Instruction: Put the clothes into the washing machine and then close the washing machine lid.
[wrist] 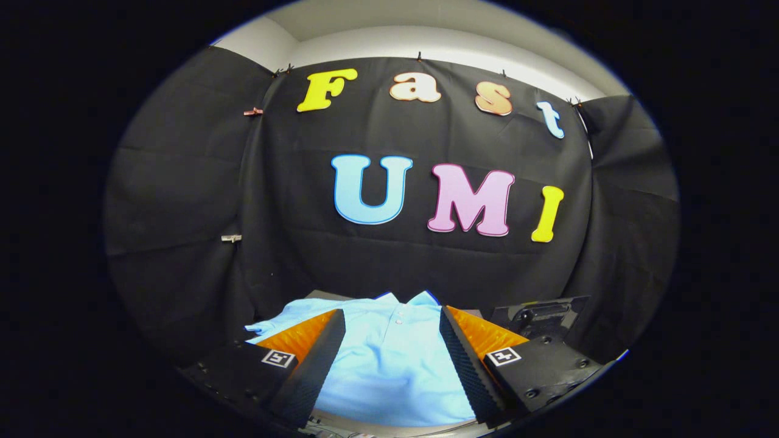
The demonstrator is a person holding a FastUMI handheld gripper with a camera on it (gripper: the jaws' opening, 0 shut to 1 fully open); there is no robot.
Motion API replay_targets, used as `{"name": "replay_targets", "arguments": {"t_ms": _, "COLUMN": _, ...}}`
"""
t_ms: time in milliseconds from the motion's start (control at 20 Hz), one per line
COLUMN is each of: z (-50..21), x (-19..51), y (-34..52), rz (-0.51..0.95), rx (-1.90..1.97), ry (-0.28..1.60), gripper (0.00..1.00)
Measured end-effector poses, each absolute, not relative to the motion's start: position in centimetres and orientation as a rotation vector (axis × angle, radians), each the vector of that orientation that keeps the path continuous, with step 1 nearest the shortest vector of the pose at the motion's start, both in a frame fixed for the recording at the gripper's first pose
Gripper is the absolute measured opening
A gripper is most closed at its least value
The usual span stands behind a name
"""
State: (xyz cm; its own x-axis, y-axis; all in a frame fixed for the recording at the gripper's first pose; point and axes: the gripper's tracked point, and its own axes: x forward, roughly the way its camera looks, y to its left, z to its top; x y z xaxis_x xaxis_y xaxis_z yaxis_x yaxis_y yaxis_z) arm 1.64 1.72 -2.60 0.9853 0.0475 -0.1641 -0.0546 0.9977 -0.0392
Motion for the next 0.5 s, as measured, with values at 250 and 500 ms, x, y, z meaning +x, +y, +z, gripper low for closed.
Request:
{"name": "replay_targets", "arguments": {"t_ms": 250, "z": -4.3, "x": 3.6, "y": 1.5, "rz": 0.063, "rx": -0.026, "ry": 0.242, "gripper": 0.98}}
{"name": "replay_targets", "arguments": {"t_ms": 500, "z": -6.8, "x": 6.4, "y": 0.1, "rz": 0.05, "rx": -0.028, "ry": 0.321, "gripper": 0.98}}
